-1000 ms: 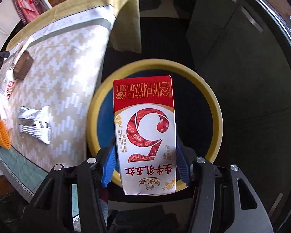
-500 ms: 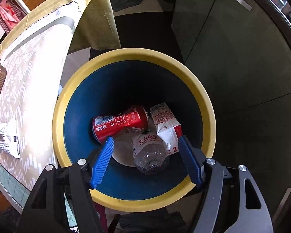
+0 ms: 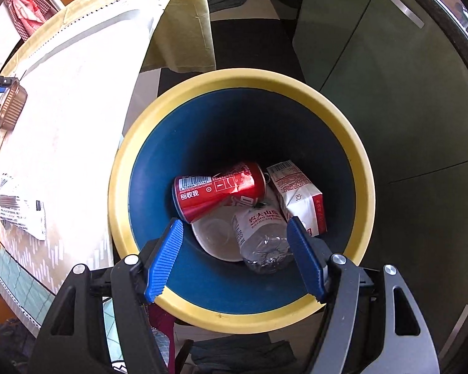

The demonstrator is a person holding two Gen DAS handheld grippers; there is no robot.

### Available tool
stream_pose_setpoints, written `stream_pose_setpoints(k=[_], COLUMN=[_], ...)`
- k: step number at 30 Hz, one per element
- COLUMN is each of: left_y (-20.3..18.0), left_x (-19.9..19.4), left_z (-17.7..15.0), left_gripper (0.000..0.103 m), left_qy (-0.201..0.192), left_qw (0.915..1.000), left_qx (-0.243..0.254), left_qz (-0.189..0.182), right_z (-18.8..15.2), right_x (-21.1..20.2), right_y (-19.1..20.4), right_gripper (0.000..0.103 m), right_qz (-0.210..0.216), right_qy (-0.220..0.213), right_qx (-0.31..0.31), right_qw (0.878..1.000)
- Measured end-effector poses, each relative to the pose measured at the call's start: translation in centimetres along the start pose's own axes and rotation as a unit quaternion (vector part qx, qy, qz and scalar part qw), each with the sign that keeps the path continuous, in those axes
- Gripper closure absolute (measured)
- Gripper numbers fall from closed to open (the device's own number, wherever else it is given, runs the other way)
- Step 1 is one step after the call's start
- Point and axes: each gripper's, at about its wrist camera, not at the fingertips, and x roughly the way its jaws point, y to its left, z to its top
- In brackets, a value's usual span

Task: Collect trash
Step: 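Reach the left gripper to the cartoon-printed box on the table, then carry the cartoon box over the bin and open the left gripper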

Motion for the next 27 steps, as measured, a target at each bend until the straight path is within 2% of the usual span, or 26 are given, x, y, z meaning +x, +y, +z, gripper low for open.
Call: stream_pose_setpoints(k=[9,15,18,21,27], left_y=[-0.4,-4.3,-9.2,-15.4,-28.8], left_x=[-5.6,-10.7,-12.7,-13.9,-11.9], left_z=[-1.9,-5.2,-7.7,-9.9,-13.4], left_gripper=[0.045,0.045,0.045,0.045,0.045], left_qy=[-0.046,-0.073,-0.082,-0.082,-0.051], left_qw=[0.9986,0.9938,0.9865,0.9744,0.9455], left_qx=[0.021,0.078,0.135,0.197,0.303], left_qz=[-0.014,-0.03,-0.044,-0.07,-0.109], right_z=[-1.9,-3.0,-4.1,-5.5,-8.8], right_x=[-2.1,-3.7,-5.0,-6.5,-8.7], right_y=[0.4,0.0,-0.6,-1.5,-4.3], right_gripper=[0.034,0.034,0.034,0.034,0.034], right_qz=[0.009,0.023,0.03,0.03,0.026], right_qy=[-0.021,-0.042,-0.057,-0.074,-0.09], right_qx=[0.003,0.013,0.025,0.035,0.058], right_qw=[1.0,0.999,0.998,0.996,0.994])
